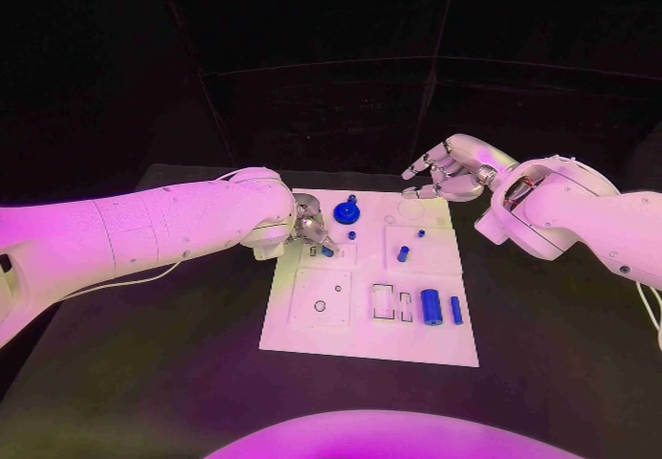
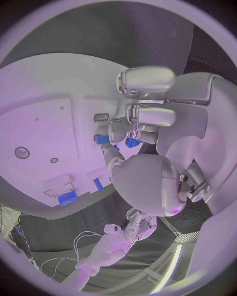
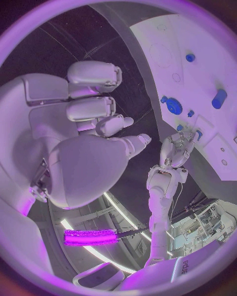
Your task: Assemble the parts on the task board
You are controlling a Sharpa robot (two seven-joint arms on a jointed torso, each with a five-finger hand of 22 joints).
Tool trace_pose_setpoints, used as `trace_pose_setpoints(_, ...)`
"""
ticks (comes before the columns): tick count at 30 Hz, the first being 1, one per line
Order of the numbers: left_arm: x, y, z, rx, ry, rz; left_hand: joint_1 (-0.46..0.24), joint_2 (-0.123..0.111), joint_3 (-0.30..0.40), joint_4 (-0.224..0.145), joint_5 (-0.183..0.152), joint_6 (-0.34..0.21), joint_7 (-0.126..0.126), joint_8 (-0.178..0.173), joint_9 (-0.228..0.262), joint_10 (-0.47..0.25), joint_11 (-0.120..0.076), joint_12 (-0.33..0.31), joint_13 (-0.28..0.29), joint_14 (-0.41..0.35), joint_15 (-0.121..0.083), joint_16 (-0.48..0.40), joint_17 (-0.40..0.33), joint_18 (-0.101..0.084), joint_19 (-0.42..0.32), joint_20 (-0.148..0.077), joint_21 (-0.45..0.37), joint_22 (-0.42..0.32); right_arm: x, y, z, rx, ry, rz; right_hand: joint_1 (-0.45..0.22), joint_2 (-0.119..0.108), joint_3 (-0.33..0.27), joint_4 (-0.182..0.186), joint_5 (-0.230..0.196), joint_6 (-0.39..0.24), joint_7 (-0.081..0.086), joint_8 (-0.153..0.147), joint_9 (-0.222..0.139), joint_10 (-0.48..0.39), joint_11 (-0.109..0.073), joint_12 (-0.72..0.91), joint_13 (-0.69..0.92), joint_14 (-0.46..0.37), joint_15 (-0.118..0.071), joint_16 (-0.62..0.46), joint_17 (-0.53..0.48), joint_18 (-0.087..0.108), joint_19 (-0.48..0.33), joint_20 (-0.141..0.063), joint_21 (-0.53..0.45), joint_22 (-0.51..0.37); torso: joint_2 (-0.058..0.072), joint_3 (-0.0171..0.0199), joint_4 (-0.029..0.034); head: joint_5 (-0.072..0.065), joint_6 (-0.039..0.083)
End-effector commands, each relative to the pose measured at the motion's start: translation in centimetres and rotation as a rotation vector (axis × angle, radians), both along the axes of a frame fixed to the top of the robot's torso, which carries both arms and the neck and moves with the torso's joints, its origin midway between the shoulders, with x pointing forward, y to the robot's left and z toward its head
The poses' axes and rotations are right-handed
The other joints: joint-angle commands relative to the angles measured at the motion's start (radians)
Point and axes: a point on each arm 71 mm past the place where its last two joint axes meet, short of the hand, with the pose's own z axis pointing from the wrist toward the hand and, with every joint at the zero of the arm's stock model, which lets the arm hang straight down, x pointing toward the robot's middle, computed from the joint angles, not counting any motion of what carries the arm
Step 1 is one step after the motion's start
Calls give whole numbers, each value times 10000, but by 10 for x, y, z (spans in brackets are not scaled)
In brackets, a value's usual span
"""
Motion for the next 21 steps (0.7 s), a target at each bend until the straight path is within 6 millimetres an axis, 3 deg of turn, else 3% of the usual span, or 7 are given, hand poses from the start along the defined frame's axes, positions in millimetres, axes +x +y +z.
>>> trace_pose_setpoints(1, -1, -1, -3, 99, 255, -80, -44, 62, 198, -141, 25, 131, -52, 56, -9, -7, -97, 43, 15, 1040, -55, 31, 2634, -165, 133, -81, 25, 184, 0, 1, 2, 22, -32, 23, -9, 85, -58, -2, 17, 79, -23, 38, -10, -1, -13, -14, -9, 485, -68, -48, -9, 95, -40, -29, -37, -16, 3, -2, -4, -11, 7)
trace_pose_setpoints(21, 2, -3, -3, 157, 293, -81, -409, 90, -152, 86, -1, 293, -97, 61, -18, 12, -130, 123, 53, 1040, -85, 31, 2634, -167, 139, -111, 20, 202, 1, -2, 1, -7, -10, -49, -8, 88, -63, -1, 19, 80, -24, 38, -10, -8, -13, -23, -16, 483, -69, -54, -17, 96, -41, -30, -40, -18, 9, 1, 10, -76, -7)
